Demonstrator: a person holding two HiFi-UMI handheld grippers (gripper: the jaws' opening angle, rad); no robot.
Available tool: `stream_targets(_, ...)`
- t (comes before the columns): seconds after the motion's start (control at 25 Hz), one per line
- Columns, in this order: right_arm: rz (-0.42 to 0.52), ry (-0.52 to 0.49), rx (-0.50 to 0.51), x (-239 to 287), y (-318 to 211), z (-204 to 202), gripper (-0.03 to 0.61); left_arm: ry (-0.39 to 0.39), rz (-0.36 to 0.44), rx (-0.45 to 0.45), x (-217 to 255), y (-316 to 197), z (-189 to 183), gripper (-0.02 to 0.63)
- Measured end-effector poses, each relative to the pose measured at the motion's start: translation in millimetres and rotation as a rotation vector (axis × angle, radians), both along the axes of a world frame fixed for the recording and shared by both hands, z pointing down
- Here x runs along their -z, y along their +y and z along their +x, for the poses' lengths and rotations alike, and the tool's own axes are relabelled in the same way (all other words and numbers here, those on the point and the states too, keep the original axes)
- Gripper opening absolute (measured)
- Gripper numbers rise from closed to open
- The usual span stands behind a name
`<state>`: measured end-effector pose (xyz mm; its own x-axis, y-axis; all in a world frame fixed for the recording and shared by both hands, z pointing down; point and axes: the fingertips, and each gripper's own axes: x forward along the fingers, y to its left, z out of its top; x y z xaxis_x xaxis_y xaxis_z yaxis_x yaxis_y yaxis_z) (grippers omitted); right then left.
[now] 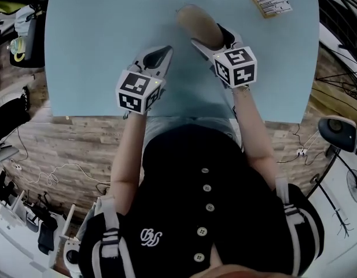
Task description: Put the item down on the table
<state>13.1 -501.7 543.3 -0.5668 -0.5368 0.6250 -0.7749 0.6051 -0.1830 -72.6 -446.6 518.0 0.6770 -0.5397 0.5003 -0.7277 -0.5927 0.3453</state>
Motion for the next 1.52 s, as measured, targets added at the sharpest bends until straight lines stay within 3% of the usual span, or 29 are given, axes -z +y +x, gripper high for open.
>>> stream_targets(0.44,-0.051,0.054,0.029,-32,-5,-7,0.394,0.032,-0.054,0.053,-16,2,-3,0.011)
stream_targets(0.88,-0.021,0.136,0.079,-43,-6,-8,0.396,0.044,-0.091,0.077,-24,9,-4,0.011)
stream_targets(1.52,-0.047,0.137,0.096,-50,-2,-10,0.399,0.055,-0.047,0.107,-11,7,-9,0.011)
